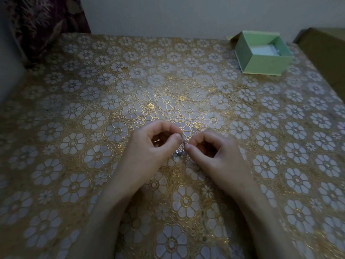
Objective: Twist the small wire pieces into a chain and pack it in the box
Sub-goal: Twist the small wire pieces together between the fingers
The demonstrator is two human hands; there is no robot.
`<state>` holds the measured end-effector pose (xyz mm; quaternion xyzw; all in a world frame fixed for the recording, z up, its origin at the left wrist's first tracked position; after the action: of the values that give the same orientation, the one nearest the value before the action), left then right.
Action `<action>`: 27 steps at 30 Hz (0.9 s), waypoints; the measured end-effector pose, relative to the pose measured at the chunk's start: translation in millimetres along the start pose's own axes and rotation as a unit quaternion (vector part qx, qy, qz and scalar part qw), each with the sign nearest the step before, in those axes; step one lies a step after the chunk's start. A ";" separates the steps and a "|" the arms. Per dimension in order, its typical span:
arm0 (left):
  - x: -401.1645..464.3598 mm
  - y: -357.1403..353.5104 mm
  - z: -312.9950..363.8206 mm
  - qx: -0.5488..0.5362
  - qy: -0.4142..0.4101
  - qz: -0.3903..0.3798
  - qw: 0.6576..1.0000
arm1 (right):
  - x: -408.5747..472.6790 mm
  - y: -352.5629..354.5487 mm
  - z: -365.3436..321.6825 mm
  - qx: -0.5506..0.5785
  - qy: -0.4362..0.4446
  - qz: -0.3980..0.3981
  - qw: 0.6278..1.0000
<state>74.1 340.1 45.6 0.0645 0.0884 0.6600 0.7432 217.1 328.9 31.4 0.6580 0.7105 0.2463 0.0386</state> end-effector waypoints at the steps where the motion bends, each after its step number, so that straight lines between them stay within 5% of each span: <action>1: 0.1 0.2 -0.7 0.001 0.001 0.000 1.000 | 0.1 -0.1 0.5 -0.016 0.005 0.000 1.000; 13: -2.0 -3.1 3.1 -0.007 0.025 -0.006 1.000 | 2.4 1.9 -1.4 -0.082 0.049 0.031 0.995; 27: -1.6 2.4 2.9 -0.005 0.033 -0.013 0.999 | 1.4 2.5 -1.0 0.078 -0.019 0.030 0.996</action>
<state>72.3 338.9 49.0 0.0379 0.1102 0.6523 0.7490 218.8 330.0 33.7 0.6847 0.7065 0.1789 -0.0068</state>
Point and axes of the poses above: each hand's wrist, its own x-axis towards the middle knuckle, its own y-axis out of the back of the hand, z = x × y, the point moved 5 cm from there along x, towards the middle knuckle, and after that the axes turned 6 degrees about y, right-handed, at the moved point
